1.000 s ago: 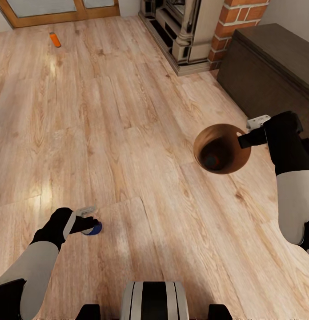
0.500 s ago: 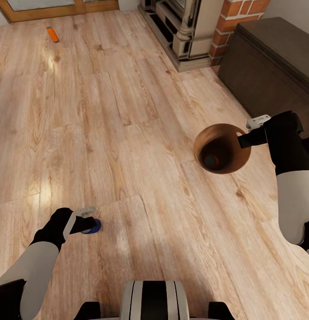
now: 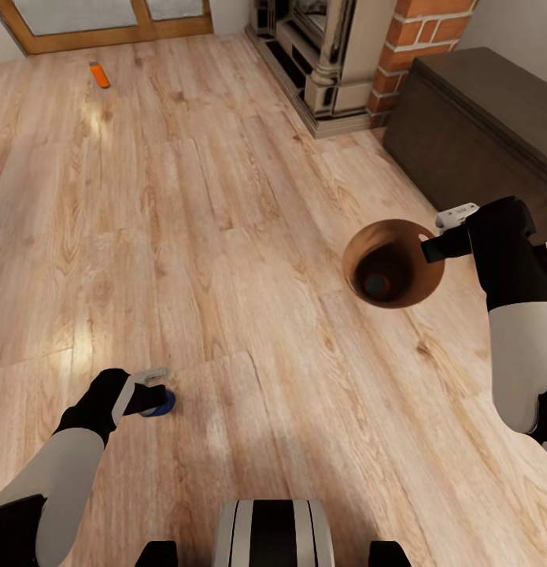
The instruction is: Put the three can of soda from the living room inside the tash can in the kitchen.
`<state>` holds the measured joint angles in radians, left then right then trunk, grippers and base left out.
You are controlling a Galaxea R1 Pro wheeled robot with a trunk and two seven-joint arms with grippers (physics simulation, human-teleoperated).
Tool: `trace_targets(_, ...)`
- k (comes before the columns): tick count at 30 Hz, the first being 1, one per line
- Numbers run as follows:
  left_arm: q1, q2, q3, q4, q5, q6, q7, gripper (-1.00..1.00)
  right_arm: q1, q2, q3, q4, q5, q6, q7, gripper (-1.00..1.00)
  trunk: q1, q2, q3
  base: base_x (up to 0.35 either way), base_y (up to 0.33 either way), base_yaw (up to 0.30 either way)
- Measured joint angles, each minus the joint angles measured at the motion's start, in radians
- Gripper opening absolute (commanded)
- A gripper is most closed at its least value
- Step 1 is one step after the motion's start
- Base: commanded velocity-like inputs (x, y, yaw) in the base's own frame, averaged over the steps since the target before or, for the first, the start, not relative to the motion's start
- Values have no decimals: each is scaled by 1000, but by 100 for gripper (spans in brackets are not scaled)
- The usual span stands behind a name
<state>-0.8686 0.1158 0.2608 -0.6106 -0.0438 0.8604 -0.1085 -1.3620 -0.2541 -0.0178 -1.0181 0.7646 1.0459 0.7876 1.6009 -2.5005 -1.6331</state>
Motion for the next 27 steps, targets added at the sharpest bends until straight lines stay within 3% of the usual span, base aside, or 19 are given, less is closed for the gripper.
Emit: trace_targets(27,-2,-4,-3,0,-1,5,-8,-100,4,6,-1,-1,-5,1,2,-100,-97,175,86,0,0,0)
